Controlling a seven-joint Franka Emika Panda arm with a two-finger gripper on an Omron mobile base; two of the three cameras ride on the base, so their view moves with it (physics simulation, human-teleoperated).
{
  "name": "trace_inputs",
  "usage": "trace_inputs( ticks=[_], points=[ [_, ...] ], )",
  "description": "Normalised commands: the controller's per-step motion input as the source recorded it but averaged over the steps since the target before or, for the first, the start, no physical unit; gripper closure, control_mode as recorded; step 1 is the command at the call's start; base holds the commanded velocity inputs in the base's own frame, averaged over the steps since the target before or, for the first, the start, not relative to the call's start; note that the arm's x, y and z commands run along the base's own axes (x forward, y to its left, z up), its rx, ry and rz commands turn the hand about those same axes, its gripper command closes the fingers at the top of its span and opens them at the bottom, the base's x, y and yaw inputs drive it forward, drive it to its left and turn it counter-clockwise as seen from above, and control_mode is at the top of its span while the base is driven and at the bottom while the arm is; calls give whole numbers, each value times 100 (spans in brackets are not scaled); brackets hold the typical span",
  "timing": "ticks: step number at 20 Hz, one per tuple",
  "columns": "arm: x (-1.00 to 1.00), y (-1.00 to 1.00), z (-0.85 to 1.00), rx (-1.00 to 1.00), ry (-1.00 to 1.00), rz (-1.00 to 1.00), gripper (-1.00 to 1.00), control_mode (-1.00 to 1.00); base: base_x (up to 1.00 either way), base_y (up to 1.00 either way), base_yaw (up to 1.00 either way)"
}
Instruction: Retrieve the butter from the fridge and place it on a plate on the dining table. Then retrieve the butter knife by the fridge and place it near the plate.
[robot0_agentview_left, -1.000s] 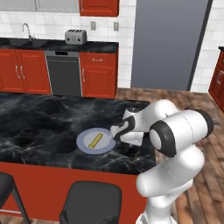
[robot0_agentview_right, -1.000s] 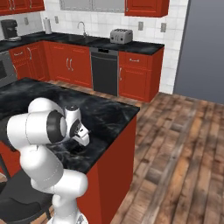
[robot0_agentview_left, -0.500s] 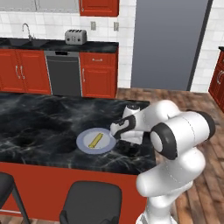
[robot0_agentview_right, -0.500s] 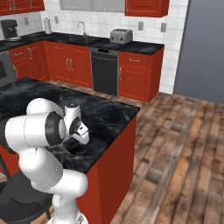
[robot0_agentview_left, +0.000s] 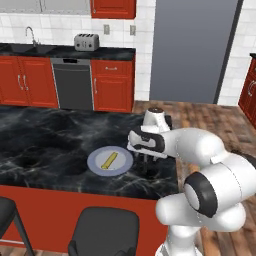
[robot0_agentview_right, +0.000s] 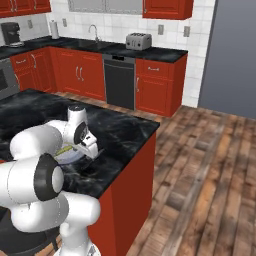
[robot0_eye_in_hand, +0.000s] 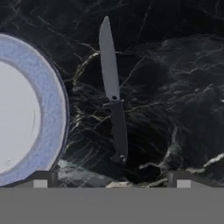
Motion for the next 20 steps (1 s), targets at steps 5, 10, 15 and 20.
trace_inputs(
  ticks=[5, 10, 15, 20],
  points=[
    [-44, -14, 87, -10, -3, 13, -100, -100, 0, 0, 0],
    [-69, -22, 72, -11, -1, 23, -100, -100, 0, 0, 0],
    [-78, -42, 0, -1, 1, 25, -100, -100, 0, 0, 0],
    [-45, -22, 2, -1, 0, 23, -100, -100, 0, 0, 0]
  ],
)
